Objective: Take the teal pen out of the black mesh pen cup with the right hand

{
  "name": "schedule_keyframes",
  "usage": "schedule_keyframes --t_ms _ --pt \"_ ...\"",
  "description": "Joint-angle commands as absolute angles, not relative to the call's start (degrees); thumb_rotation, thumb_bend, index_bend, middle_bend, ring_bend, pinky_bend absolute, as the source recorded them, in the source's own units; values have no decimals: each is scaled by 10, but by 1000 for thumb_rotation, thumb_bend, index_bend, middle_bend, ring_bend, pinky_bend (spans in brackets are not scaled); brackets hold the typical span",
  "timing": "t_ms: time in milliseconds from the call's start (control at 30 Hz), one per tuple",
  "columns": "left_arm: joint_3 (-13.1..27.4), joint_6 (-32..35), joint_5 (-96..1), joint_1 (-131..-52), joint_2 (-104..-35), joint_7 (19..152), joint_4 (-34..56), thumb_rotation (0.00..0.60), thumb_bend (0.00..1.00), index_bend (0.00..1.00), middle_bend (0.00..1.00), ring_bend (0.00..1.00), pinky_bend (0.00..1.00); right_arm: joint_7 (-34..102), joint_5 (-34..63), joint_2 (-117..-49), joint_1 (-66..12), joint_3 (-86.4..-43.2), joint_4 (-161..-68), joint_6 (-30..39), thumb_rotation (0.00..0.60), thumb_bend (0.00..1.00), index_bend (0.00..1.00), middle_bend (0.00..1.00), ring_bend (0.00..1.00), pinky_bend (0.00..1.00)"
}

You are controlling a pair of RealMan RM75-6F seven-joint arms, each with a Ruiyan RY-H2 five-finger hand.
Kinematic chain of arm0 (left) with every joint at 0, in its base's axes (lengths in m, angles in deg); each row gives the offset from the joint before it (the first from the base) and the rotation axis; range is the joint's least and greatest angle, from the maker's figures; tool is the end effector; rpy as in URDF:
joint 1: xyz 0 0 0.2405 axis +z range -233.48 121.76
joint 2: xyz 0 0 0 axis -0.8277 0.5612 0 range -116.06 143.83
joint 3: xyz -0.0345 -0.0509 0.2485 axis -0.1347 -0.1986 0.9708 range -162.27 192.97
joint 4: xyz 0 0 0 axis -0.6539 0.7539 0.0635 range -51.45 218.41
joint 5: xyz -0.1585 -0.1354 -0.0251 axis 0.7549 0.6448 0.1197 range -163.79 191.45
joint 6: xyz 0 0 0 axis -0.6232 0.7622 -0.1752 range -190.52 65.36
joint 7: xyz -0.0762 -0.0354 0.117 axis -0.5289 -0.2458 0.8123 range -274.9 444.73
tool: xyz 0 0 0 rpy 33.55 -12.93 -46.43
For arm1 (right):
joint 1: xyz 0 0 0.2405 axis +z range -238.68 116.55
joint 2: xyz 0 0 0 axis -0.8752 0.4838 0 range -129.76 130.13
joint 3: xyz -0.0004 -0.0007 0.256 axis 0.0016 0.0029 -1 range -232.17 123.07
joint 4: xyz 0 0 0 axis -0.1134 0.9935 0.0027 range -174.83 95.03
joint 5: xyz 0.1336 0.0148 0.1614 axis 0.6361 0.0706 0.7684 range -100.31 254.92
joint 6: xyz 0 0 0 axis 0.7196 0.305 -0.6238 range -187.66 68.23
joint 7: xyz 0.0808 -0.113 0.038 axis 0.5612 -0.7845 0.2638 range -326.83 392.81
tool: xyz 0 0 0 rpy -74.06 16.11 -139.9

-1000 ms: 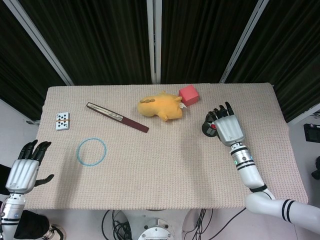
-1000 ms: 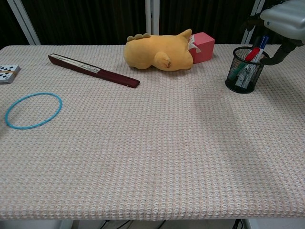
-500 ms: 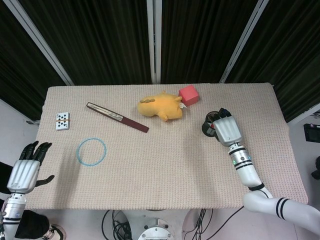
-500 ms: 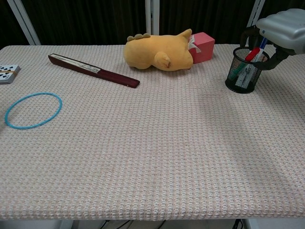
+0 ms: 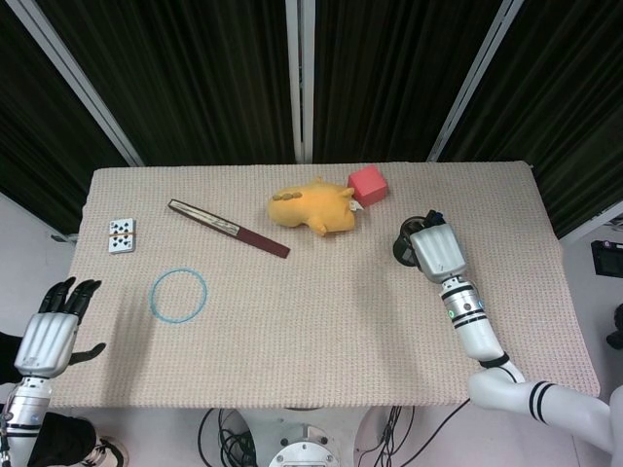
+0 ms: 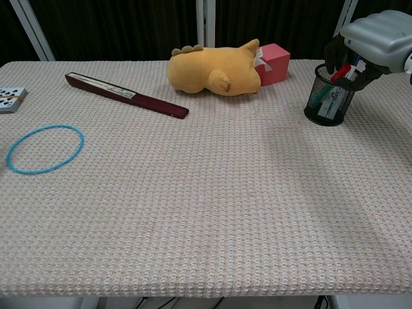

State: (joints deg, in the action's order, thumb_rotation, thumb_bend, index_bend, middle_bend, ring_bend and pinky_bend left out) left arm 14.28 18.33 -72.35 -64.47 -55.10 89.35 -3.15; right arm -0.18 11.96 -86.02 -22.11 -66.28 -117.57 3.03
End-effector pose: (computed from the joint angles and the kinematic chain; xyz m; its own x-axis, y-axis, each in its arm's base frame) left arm -0.3170 0.1958 0.1267 0.4844 0.0724 0.8719 0.8743 -0.0749 -0.4795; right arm -0.1920 -0.3692 0.0361 0.6893 0.0025 0.7244 -0.7024 -0.2426 0.6692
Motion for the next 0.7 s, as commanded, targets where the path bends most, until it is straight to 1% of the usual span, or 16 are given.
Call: schedule_keyframes --t_ms 33,200,467,533,700 --pt "143 182 -723 -645 -551 891 -30 600 105 102 85 0 94 -8 124 -863 -221 -662 -1174 32 600 346 527 454 438 431" --pt "143 180 -723 -646 -551 885 -27 600 105 101 85 0 94 -11 128 -866 -220 -663 -1173 32 600 353 537 452 447 440" --pt "144 180 -723 -645 -551 881 -25 600 106 101 85 0 94 -4 125 -874 -221 -664 -1163 41 600 392 641 518 514 502" --pt "144 180 -723 -646 -551 879 -25 600 105 102 85 0 94 -1 122 -877 -222 -665 -1159 46 600 420 672 537 532 520" --pt "143 180 -724 -647 -552 878 -24 600 105 101 85 0 94 5 118 -882 -224 -669 -1154 58 600 446 706 564 558 551"
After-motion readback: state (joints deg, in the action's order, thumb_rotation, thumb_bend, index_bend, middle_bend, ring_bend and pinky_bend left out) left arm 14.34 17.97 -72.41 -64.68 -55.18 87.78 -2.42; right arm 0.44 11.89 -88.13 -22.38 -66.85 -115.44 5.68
